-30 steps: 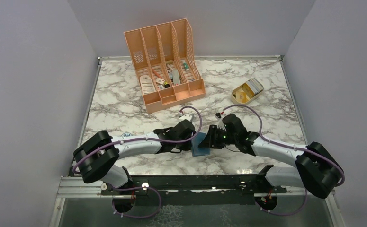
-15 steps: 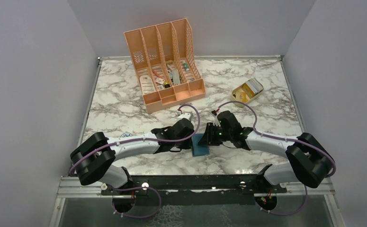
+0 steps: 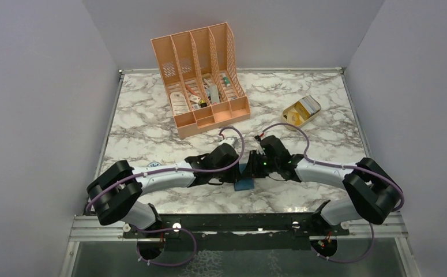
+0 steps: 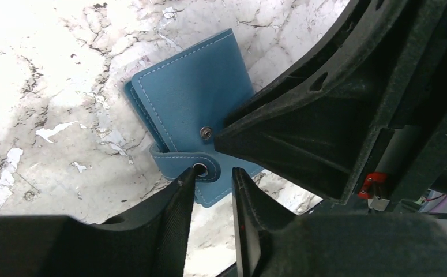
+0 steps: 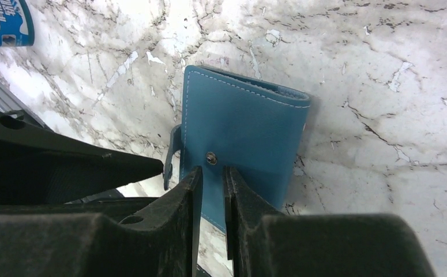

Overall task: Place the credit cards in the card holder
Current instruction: Close the card holder at the center of the board.

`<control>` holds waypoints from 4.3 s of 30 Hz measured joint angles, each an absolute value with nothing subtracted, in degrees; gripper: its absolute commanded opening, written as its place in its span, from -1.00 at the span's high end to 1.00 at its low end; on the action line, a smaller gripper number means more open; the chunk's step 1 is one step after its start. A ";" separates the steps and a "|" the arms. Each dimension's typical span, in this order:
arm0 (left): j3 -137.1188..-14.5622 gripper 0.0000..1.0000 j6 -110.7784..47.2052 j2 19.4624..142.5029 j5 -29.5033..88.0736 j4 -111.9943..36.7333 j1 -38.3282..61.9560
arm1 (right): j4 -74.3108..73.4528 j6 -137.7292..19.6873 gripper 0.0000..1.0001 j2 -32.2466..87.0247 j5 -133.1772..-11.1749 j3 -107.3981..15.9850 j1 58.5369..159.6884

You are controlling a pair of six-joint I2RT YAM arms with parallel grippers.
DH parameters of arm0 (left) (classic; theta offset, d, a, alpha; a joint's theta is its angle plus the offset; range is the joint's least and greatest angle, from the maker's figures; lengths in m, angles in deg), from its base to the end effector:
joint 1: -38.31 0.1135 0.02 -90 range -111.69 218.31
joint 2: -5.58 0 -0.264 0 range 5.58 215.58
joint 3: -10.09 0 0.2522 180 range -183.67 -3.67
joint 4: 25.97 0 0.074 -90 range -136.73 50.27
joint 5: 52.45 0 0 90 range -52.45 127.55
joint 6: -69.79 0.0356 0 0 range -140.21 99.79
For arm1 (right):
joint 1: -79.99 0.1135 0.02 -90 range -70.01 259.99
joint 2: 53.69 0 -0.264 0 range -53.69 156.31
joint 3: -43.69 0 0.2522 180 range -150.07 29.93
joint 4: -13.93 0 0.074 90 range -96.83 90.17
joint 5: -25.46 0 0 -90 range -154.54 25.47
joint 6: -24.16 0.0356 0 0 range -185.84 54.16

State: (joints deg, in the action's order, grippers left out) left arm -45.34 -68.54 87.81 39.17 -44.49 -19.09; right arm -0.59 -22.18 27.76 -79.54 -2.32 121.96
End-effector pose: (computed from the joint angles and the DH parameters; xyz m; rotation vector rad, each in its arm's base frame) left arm 0.1552 -0.2408 0.1834 0.1855 2.5246 -0.8077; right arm 0.1841 0.1780 0.1453 -0.0881 2.6547 0.9132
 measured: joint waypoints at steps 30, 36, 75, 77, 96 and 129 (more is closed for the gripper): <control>-48.49 0.57 -63.74 93.69 27.24 -39.35 -9.37 | -0.22 -20.45 0.57 24.11 -78.99 -0.33 122.42; -48.49 0.57 -62.90 95.75 28.09 -40.51 -9.37 | -0.22 -19.51 0.52 21.14 -79.67 -0.49 122.46; -48.16 0.57 -62.66 95.75 30.76 -40.95 -9.37 | 0.09 -18.35 0.98 26.84 -79.76 -4.68 124.67; -48.16 0.57 -62.64 95.75 30.91 -41.17 -9.37 | -0.24 -18.66 0.98 26.36 -78.86 -4.68 124.67; -47.77 0.57 -61.75 95.75 32.03 -41.69 -9.37 | -3.28 -20.62 0.98 25.20 -72.22 -4.66 124.67; -46.15 0.55 -65.53 89.96 26.69 -40.03 -10.98 | -2.36 -20.54 0.98 25.27 -71.37 -2.04 124.67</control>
